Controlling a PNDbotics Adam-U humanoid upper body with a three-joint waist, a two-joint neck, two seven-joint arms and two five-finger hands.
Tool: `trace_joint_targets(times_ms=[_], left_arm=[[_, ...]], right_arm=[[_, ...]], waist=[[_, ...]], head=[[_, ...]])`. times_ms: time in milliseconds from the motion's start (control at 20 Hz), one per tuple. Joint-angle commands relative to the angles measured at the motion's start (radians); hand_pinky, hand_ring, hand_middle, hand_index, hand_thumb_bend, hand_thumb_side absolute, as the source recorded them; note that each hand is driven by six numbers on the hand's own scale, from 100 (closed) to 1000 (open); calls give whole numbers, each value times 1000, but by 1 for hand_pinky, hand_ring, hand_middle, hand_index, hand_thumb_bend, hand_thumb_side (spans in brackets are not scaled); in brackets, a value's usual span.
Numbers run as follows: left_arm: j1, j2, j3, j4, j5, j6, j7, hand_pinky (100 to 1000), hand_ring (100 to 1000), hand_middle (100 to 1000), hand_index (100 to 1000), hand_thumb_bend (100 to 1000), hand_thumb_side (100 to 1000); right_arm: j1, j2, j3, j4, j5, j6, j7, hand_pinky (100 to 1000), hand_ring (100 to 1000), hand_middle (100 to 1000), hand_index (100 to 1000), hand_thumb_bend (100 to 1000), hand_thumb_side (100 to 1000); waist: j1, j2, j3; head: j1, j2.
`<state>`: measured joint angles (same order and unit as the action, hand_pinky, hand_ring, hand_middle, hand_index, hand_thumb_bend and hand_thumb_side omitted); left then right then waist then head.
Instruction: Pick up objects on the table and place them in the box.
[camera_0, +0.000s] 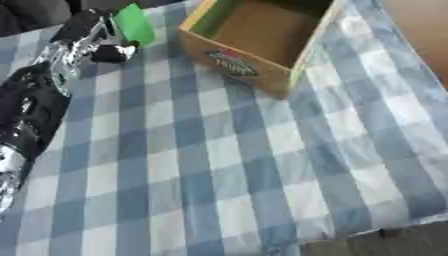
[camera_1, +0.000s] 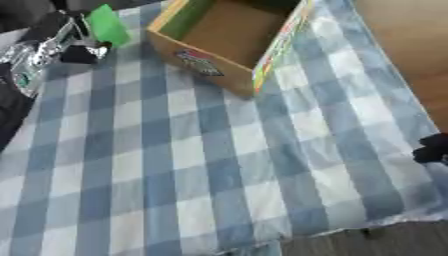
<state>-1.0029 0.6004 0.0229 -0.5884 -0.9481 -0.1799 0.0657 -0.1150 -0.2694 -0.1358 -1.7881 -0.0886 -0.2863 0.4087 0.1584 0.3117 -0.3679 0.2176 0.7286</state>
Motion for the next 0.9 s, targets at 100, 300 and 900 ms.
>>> trace_joint_targets(times_ms=[100,300,900], left_arm=[[-14,31,8,-22,34,0,46,695,545,473,800,241,333],[-15,28,9,-30,76,-1,110,674,506,414,695,161,186],[-23,37,-39,-126,211,-83,103,664,481,350,634,100,147]], right_arm=[[-9,-9,-8,-11,6,-5,4,648,652,657,993,100,618],[-8,-7,-10,-9,7,-4,4,649,653,657,993,100,618],[2,-9,-14,-2,5,-3,5,650,654,657,991,100,615]], waist=[[-11,-15,4],[-12,-16,7],[-24,-46,33]], head=[[2,6],[1,8],[-6,15]])
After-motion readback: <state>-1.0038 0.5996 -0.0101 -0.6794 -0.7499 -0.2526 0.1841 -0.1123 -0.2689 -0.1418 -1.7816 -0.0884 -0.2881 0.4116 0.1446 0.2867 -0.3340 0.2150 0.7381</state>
